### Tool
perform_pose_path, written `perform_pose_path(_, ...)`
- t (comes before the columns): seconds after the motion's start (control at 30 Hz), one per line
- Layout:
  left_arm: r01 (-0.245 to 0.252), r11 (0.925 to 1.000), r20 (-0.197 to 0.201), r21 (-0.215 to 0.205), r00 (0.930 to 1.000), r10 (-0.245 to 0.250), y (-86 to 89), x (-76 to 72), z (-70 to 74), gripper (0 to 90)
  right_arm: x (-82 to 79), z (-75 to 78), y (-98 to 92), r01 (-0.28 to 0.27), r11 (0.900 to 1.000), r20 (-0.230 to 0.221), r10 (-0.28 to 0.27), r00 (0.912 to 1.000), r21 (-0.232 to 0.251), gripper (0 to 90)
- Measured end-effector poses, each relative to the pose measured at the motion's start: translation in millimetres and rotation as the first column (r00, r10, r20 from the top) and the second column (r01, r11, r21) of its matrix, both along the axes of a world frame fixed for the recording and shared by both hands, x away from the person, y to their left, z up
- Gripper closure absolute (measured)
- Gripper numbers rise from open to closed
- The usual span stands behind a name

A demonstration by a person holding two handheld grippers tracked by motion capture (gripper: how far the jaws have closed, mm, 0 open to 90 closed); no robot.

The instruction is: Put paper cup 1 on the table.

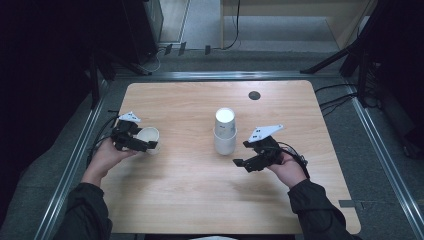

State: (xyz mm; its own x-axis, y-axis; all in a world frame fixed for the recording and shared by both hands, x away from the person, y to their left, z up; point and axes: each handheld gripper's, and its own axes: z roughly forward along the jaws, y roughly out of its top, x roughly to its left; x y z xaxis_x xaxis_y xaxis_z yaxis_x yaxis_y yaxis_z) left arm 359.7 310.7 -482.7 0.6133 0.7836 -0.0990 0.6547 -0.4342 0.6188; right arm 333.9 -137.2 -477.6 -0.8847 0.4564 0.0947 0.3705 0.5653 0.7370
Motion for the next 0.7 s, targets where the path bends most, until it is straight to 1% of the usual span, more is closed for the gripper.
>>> perform_pose_path(0.07,-0.008,1.0,0.008,-0.003,0.9999,0.008,2.2,-1.3,2.2,11.6,0.5,-0.1,0.3,-0.002,1.0,-0.002,0.002,1.0,-0.005,23.6)
perform_pose_path(0.13,-0.014,0.9997,0.011,-0.019,0.9998,0.014,4.8,-2.5,4.5,11.4,0.9,-0.1,0.8,-0.004,1.0,-0.003,0.004,1.0,-0.005,23.3)
perform_pose_path(0.23,-0.015,0.9993,0.024,-0.034,0.9996,0.016,7.2,-5.2,9.5,11.3,1.7,0.3,1.0,-0.013,1.0,0.012,0.013,0.9998,-0.002,22.3)
perform_pose_path(0.3,-0.022,0.9992,0.027,-0.034,0.9994,0.023,7.4,-7.4,13.5,11.3,2.4,0.2,1.0,-0.013,1.0,0.013,0.013,0.9998,0.005,21.6)
perform_pose_path(0.33,-0.021,0.999,0.038,-0.038,0.999,0.022,7.4,-8.7,15.7,11.3,2.7,0.0,1.0,-0.014,1.0,0.016,0.014,0.9998,0.0,21.2)
perform_pose_path(0.4,-0.023,0.9984,0.047,-0.052,0.9986,0.025,7.6,-11.0,20.8,11.4,3.7,-0.5,0.7,-0.014,1.0,0.017,0.014,0.9998,-0.003,20.5)
perform_pose_path(0.43,-0.021,0.9984,0.051,-0.052,0.9984,0.024,7.3,-12.2,23.7,11.4,4.5,-0.7,0.2,-0.017,1.0,0.014,0.017,0.9998,0.001,20.0)
perform_pose_path(0.5,-0.014,0.9976,0.066,-0.068,0.9977,0.018,5.5,-14.8,28.7,11.4,5.8,-0.7,-0.9,-0.015,1.0,0.001,0.015,0.9999,0.011,18.8)
perform_pose_path(0.57,-0.005,0.9968,0.073,-0.08,0.9973,0.011,2.3,-16.9,33.3,11.6,6.9,-0.6,-2.1,-0.018,1.0,-0.001,0.018,0.9998,0.017,18.0)
perform_pose_path(0.63,0.012,0.9962,0.074,-0.086,0.9973,-0.006,-1.8,-18.6,36.8,12.0,7.3,0.5,-3.2,-0.013,1.0,0.008,0.013,0.9999,0.007,17.7)
perform_pose_path(0.7,0.024,0.9954,0.072,-0.093,0.9973,-0.018,-6.9,-20.0,39.6,12.2,7.8,2.2,-4.4,-0.004,1.0,0.0,0.004,1.0,0.005,15.8)
